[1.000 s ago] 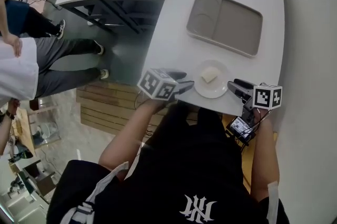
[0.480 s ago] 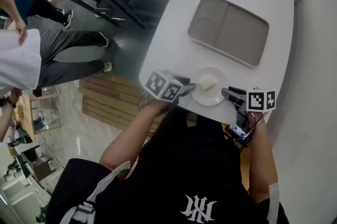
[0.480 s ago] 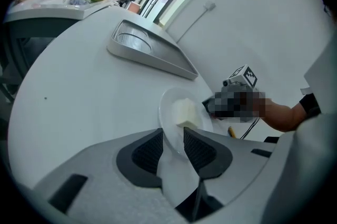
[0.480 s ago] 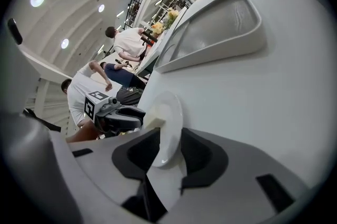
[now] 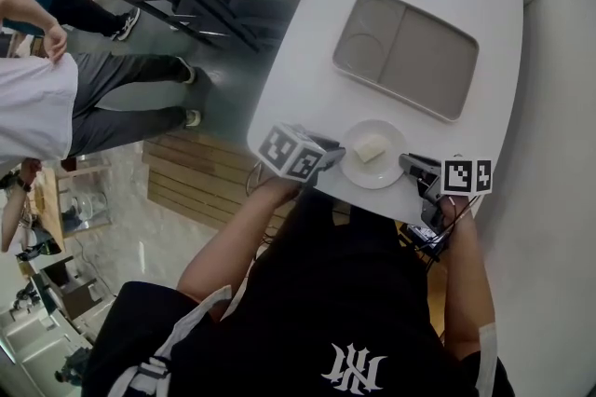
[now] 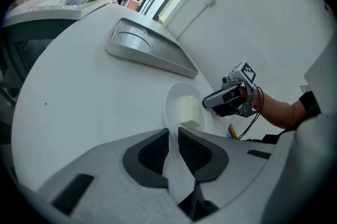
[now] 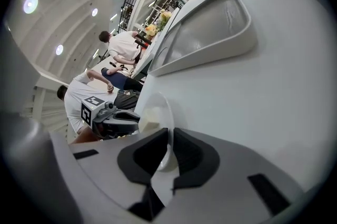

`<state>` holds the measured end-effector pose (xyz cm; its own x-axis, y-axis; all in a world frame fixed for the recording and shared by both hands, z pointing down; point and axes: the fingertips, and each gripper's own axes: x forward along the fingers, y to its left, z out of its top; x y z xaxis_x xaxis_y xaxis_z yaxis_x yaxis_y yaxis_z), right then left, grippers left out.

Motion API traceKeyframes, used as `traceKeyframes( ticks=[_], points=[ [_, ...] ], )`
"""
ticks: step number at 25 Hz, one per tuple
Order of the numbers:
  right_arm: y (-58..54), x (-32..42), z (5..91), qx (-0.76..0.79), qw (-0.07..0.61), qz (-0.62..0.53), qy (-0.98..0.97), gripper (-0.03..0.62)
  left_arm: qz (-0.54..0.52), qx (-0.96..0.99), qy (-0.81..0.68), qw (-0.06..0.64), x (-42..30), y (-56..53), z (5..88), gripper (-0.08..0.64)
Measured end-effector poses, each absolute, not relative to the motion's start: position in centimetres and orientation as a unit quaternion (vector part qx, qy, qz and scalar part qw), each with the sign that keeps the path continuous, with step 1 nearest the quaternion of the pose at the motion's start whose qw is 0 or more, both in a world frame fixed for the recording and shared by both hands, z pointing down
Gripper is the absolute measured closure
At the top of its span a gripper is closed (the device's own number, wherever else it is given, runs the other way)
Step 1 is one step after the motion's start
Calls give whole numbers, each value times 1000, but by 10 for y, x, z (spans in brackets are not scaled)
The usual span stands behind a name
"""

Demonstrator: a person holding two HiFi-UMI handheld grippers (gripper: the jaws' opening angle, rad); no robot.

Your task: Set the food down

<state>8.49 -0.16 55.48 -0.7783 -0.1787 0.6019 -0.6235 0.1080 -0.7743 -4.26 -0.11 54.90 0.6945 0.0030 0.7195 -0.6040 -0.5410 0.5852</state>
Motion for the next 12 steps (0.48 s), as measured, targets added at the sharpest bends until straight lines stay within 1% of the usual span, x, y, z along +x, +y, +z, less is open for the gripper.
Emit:
traceKeyframes(
  ticks=[7,12],
  points=[
    [-15,90,529,281,147,617,-720,568,337,825,-190,411,-37,-22,524,509],
    [-31,101,506,295,131,603,-729,568,330,842,-188,383,-26,-41,500,509]
  ],
)
